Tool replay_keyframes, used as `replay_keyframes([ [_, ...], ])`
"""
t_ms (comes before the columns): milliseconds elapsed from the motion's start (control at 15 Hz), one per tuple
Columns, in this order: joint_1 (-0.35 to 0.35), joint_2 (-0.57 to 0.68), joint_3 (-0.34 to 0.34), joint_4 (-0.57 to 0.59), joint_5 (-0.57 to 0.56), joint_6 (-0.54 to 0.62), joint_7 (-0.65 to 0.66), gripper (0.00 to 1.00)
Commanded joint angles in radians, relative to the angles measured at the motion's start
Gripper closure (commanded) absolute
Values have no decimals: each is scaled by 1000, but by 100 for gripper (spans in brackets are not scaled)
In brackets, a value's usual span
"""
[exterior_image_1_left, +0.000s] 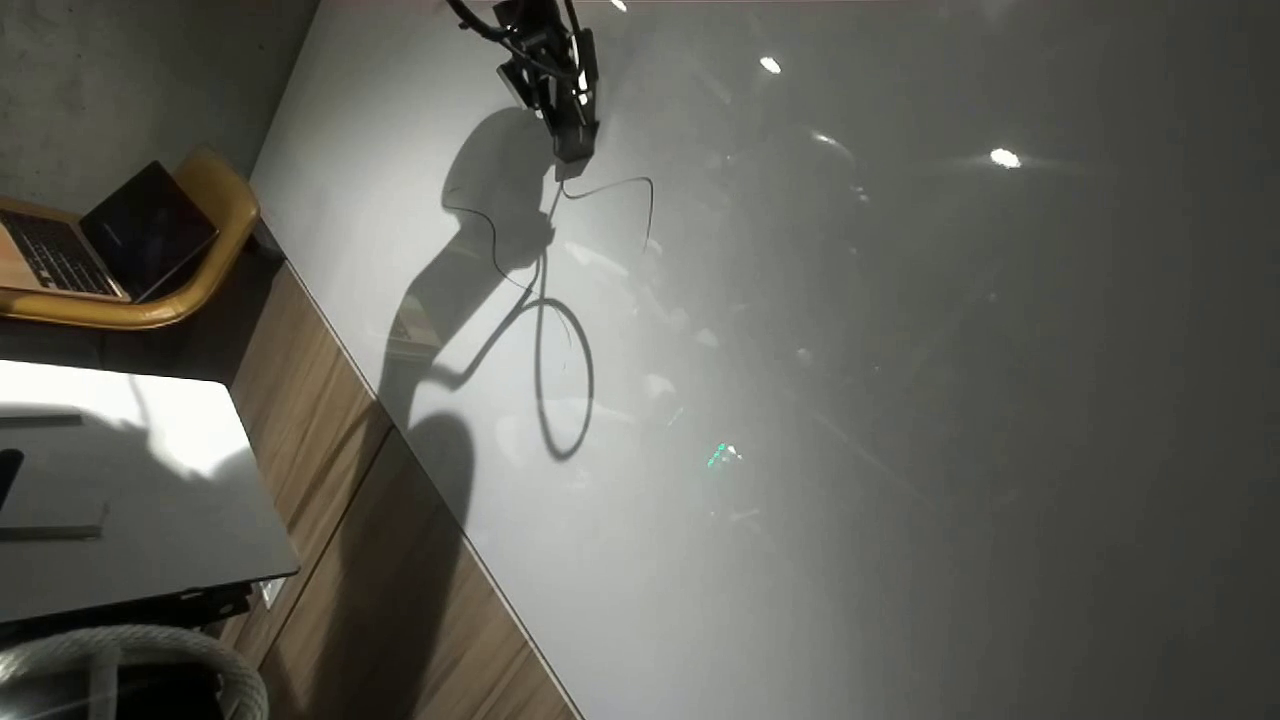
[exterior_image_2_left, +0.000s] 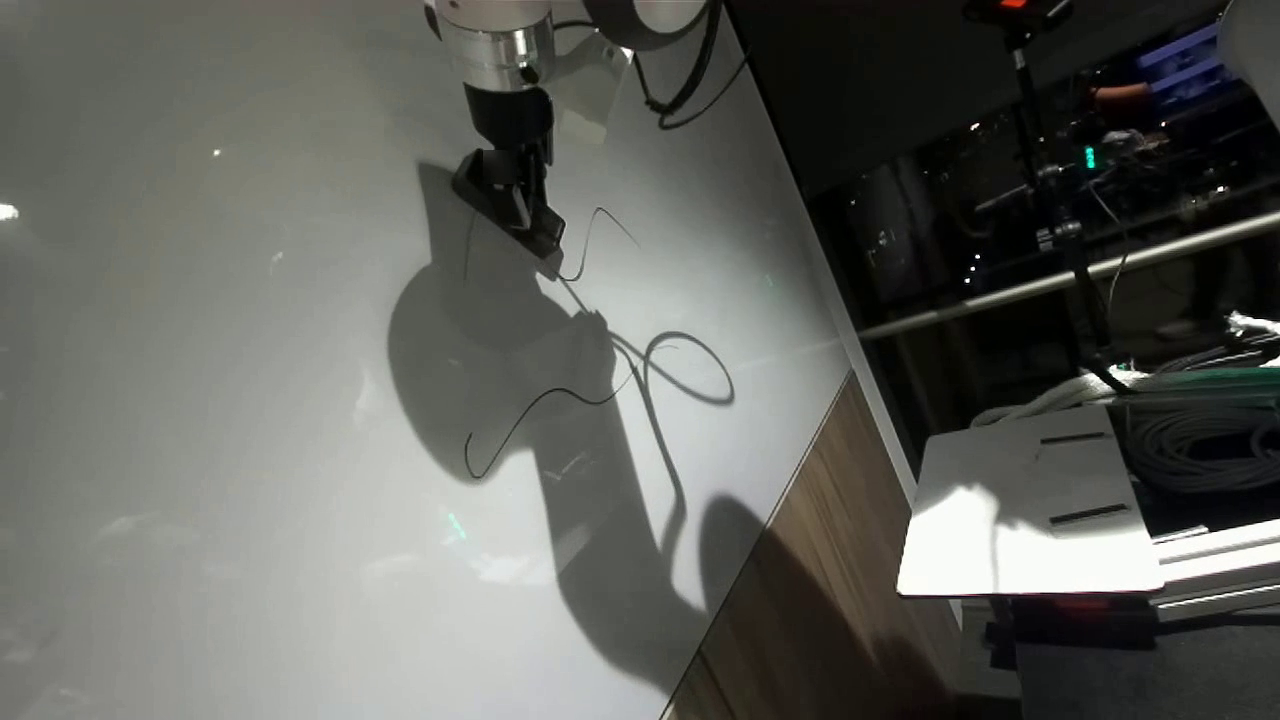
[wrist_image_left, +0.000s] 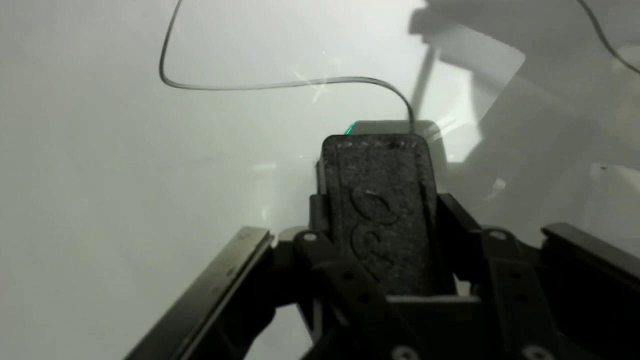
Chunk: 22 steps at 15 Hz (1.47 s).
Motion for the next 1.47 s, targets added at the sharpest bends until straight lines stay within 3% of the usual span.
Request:
replay_keyframes([
  [0,27,126,21,124,-6,-19,-9,70],
  [733,150,333,35,258,-18,-105,-2,70],
  [1400,63,157,-39,86,52,-71,-32,70],
])
